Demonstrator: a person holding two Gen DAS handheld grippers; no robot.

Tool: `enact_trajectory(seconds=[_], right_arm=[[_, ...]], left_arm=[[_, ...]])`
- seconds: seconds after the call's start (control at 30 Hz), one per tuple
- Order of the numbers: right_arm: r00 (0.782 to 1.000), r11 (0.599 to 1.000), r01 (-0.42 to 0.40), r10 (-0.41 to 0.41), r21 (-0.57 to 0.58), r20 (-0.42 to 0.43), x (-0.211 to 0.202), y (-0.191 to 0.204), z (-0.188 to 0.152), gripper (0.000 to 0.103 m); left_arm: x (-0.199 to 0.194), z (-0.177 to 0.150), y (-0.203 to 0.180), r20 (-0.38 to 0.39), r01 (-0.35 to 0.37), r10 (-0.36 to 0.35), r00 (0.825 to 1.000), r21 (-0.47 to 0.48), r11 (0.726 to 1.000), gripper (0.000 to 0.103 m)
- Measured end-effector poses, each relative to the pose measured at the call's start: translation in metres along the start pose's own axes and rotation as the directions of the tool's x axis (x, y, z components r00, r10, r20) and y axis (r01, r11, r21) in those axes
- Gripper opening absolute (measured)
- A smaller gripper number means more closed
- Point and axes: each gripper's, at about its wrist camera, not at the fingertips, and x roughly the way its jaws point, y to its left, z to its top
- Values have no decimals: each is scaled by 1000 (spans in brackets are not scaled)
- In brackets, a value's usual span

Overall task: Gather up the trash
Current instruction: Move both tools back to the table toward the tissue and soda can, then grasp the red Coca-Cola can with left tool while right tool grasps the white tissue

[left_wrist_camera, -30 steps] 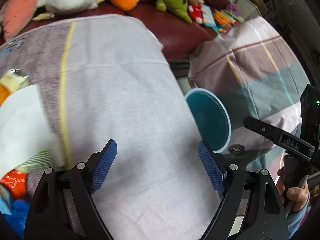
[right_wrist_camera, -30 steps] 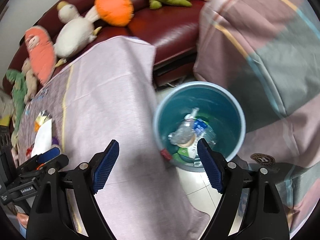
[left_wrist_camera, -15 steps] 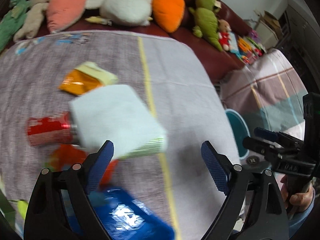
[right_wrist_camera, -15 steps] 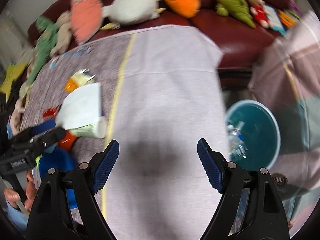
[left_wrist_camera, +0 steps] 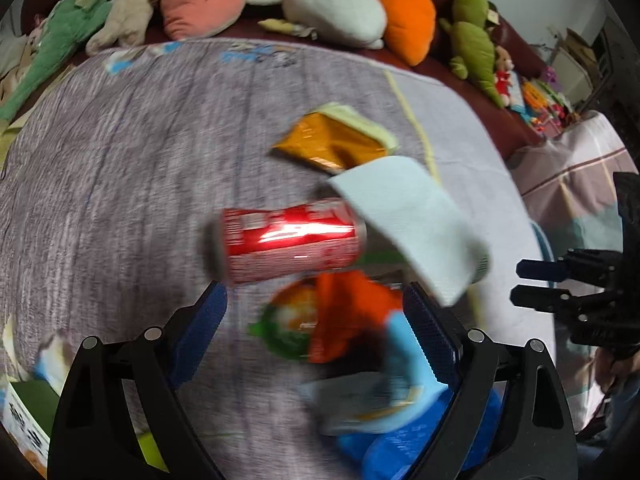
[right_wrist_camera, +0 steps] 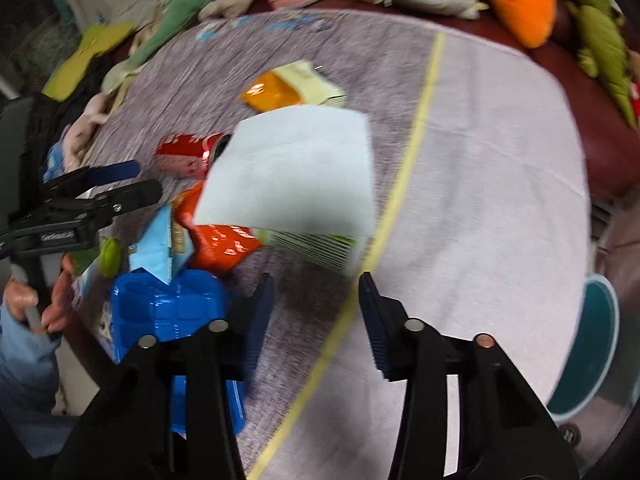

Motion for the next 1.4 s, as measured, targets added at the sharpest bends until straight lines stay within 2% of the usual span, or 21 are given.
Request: enact_trajectory(seconds=[0.07, 0.23, 0.3, 0.33, 0.4, 0.47, 0.53, 0.63, 0.8, 0.87, 0.9, 0.97, 1.03, 1.13, 1.23, 1.3, 1.33, 1.4], right_arm=[[999, 999, -39, 38, -27, -25, 10, 7, 6, 38], [998, 996, -55, 53, -76, -33, 17, 21, 26, 38], [997, 995, -77, 77, -66, 1, 6, 20, 38, 52], [998, 996, -57, 59, -73, 27, 0, 19, 42, 58], [998, 997, -43, 47, -67, 45, -3, 14, 50, 61], [998, 999, -21, 23, -35, 51, 1, 5, 56, 70], [1000, 1000, -9, 9, -10, 28, 16, -2, 60, 70], [1000, 1000, -9, 9, 6, -16, 39, -6, 63, 70], [1000, 1000, -23, 23, 15, -20, 57, -9, 66, 68], [998, 997, -65, 66, 28, -19, 59, -10, 66, 50], [997, 997, -78, 78, 29, -14, 57, -9, 67, 45], [998, 998, -64, 64, 14, -1, 54, -5, 67, 24], [999, 998, -54, 54, 14, 7, 50, -4, 68, 13], [998, 998, -64, 63, 29, 17, 46, -6, 68, 8], [998, 996, -68, 67, 50, 13, 45, -10, 67, 7], [996, 994, -84, 85, 75, -16, 47, -13, 67, 10], [997, 994, -71, 72, 82, -4, 45, -15, 68, 12], [998, 995, -57, 56, 85, 12, 44, -18, 70, 38]], left_arm=[[2, 1, 12, -2, -2, 2, 1000, 1, 1000, 90], [3, 8, 29, 3, -15, 15, 1000, 11, 1000, 90], [2, 12, 34, 11, -6, 6, 1000, 1, 1000, 90], [2, 14, 34, 10, 1, -1, 1000, -2, 1000, 90], [5, 17, 34, 16, -4, 4, 1000, 0, 1000, 90], [11, 22, 33, 12, -3, 3, 1000, 4, 1000, 90], [15, 27, 31, 11, -8, 8, 1000, 14, 1000, 90], [18, 33, 28, 15, -12, 12, 1000, 53, 999, 90], [30, 49, 11, -5, -10, 11, 1000, 192, 981, 90], [40, 52, 4, -31, -3, 11, 999, 244, 970, 90], [47, 53, 1, -48, 3, 11, 999, 272, 962, 90], [54, 52, -2, -79, 41, -18, 997, 305, 951, 90], [55, 51, -1, -98, 58, -28, 995, 325, 944, 90], [55, 45, 1, -120, 58, -16, 993, 361, 931, 90], [60, 34, 4, -150, 37, 24, 988, 393, 919, 90], [61, 30, 7, -153, 26, 38, 987, 400, 916, 90], [61, 30, 9, -148, 15, 48, 988, 398, 917, 90], [63, 36, 12, -140, 6, 51, 989, 378, 926, 90]])
